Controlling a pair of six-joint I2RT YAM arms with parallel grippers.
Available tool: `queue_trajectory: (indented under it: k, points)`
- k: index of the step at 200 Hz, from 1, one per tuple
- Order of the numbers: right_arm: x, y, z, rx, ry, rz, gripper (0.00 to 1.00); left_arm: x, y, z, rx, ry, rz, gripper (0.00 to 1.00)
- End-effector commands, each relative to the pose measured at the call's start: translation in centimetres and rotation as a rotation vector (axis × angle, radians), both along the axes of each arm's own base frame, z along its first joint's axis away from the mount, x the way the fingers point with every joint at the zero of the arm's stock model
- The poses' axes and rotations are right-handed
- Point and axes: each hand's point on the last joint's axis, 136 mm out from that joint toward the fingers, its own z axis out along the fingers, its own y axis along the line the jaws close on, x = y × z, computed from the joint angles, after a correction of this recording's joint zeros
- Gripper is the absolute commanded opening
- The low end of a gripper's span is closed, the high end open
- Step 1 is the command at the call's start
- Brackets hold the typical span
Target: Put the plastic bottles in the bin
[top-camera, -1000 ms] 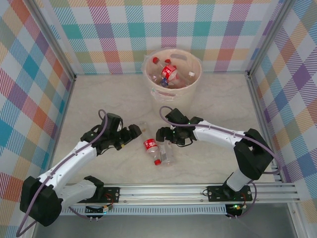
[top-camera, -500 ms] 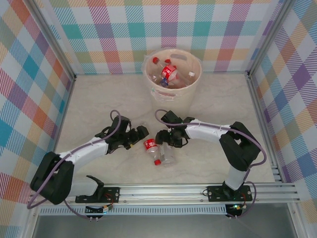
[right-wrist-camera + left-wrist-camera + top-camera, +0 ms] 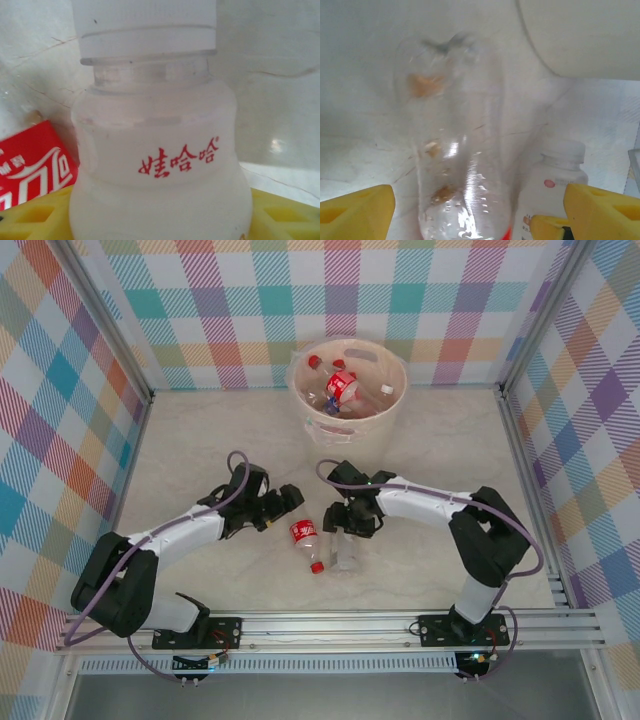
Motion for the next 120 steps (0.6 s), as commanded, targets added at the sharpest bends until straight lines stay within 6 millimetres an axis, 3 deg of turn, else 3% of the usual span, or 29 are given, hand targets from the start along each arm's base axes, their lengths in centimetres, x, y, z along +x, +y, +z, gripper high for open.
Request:
queue_trajectory:
  k: [1, 29, 50, 68, 78, 98, 120]
  points:
    - [-0.2, -3.6, 2.6, -0.037, -0.039, -0.022, 0.61, 2.1, 0.4, 6.1, 0.041, -0.141, -0.028, 0.88]
    - [0.6, -8.8, 6.4, -0.037, -0.132, -0.083, 0.58, 5.0, 0.4, 13.0, 0.094, -0.256, -0.052, 0.87]
    - [2.0, -12.2, 10.5, -0.007, -0.257, -0.108, 0.57, 6.9, 0.2, 18.1, 0.119, -0.373, -0.053, 0.87]
    - [3.7, -14.5, 14.8, -0.016, -0.370, -0.097, 0.55, 7.8, 0.0, 21.0, 0.102, -0.433, -0.049, 0.87]
    - [4.8, -15.7, 17.3, -0.053, -0.440, -0.083, 0.55, 8.0, -0.2, 21.8, 0.080, -0.444, -0.044, 0.87]
    - [7.8, -17.6, 24.2, -0.079, -0.637, -0.088, 0.55, 8.8, -1.1, 22.9, 0.004, -0.462, -0.019, 0.86]
    - [10.6, -17.8, 32.2, -0.064, -0.869, -0.073, 0.55, 10.0, -2.3, 23.5, -0.058, -0.463, -0.019, 0.86]
